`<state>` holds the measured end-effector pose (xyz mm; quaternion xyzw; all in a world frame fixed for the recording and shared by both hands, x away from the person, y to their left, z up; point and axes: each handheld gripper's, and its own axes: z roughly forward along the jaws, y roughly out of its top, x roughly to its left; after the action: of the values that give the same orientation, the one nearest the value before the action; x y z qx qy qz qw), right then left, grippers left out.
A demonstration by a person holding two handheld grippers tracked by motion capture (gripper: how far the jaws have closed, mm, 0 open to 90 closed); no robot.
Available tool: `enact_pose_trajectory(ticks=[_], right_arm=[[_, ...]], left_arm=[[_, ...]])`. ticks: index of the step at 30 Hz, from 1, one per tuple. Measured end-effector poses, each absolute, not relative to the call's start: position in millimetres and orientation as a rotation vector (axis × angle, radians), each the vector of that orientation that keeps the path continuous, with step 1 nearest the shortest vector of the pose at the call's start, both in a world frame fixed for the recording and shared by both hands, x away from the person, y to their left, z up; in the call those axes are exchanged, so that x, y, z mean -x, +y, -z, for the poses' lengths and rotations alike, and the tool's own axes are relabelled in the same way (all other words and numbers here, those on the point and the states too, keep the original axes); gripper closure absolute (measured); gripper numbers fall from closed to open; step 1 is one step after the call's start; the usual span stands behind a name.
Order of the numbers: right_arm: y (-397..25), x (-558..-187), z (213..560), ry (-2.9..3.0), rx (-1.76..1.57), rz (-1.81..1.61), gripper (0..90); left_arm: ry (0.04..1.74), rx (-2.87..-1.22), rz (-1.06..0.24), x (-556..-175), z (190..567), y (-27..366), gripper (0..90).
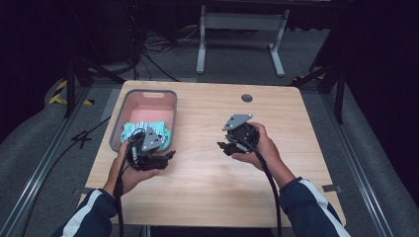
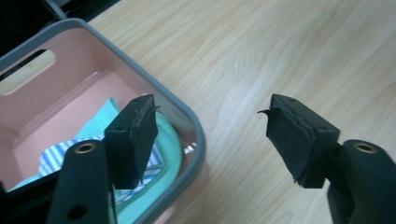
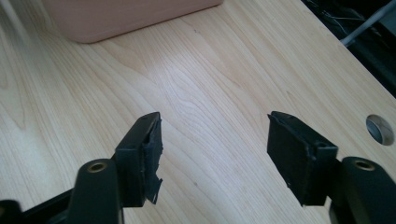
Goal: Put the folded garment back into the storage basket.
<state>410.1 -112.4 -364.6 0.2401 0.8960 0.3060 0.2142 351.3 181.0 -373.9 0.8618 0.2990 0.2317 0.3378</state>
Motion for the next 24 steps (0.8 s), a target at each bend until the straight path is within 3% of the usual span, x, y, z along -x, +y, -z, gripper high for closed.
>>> enact_pose_trajectory(ticks=[11, 24], right_arm=[[-150.0, -398.9, 377.6, 2.426, -0.721, -0.875, 32.8], [-198.3, -376.9, 402.4, 2.405, -0.788, -0.877, 32.5]], left_arm=[[0.718, -2.251, -0.515, -339.3, 392.1, 165.4, 23.3], [0.626, -2.318, -0.490, -320.4, 409.7, 146.2, 23.1]])
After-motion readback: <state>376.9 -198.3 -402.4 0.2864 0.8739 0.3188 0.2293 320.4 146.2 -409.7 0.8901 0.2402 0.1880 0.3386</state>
